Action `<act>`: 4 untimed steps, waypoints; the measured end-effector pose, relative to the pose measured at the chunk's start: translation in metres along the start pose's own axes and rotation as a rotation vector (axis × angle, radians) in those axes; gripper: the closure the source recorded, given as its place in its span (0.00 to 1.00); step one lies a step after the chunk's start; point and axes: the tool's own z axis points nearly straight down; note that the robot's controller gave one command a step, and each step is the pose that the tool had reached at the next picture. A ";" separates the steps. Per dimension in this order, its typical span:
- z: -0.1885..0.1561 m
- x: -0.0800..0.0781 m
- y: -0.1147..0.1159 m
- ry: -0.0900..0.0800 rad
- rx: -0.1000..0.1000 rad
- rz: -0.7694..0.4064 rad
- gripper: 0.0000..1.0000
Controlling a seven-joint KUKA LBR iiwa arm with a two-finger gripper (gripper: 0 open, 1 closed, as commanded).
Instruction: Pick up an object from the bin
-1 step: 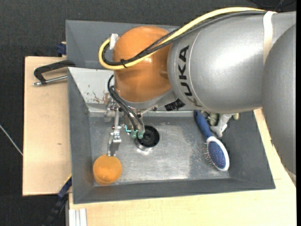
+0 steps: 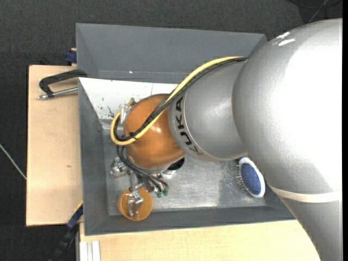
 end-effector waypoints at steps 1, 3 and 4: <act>-0.028 0.017 -0.041 0.002 0.001 -0.217 0.00; -0.008 0.008 -0.041 -0.004 0.013 -1.006 0.00; 0.001 0.008 -0.024 -0.007 0.003 -1.155 0.00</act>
Offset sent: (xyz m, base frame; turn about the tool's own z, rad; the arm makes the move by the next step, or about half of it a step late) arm -0.0027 -0.0441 0.0265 -0.2186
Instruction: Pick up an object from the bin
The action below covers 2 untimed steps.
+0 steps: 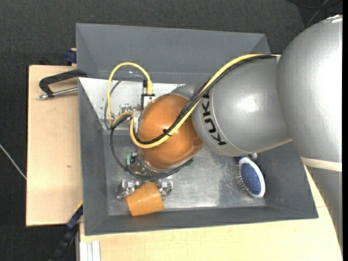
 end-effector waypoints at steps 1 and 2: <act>0.000 0.000 0.000 0.001 0.000 0.001 1.00; -0.032 -0.002 -0.002 0.001 -0.005 0.004 1.00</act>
Offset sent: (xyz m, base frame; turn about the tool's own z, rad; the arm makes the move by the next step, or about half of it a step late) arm 0.0000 0.0000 0.0000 0.0000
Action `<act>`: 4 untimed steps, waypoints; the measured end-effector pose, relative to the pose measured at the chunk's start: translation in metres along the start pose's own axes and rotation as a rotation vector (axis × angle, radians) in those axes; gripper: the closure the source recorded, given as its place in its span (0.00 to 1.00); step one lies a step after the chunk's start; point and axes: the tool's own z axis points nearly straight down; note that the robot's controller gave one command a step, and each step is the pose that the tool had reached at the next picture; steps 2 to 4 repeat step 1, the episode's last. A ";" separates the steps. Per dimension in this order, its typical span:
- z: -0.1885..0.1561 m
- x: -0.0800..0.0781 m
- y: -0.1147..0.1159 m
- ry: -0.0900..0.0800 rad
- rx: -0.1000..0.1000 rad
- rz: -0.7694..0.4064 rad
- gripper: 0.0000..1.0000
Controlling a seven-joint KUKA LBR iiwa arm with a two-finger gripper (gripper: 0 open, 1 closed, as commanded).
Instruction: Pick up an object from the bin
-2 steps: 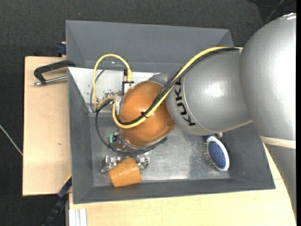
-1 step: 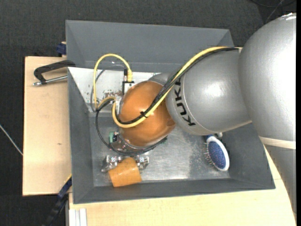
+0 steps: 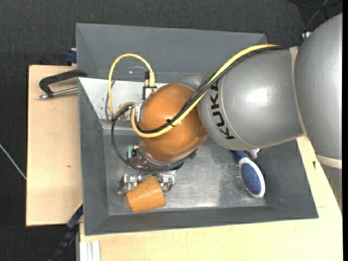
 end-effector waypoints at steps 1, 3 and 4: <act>-0.080 -0.003 -0.003 -0.002 0.005 0.003 1.00; -0.080 -0.003 -0.003 -0.002 0.005 0.003 1.00; -0.080 -0.003 -0.003 -0.002 0.005 0.003 1.00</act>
Offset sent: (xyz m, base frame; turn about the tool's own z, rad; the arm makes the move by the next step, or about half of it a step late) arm 0.0000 0.0000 0.0744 0.0000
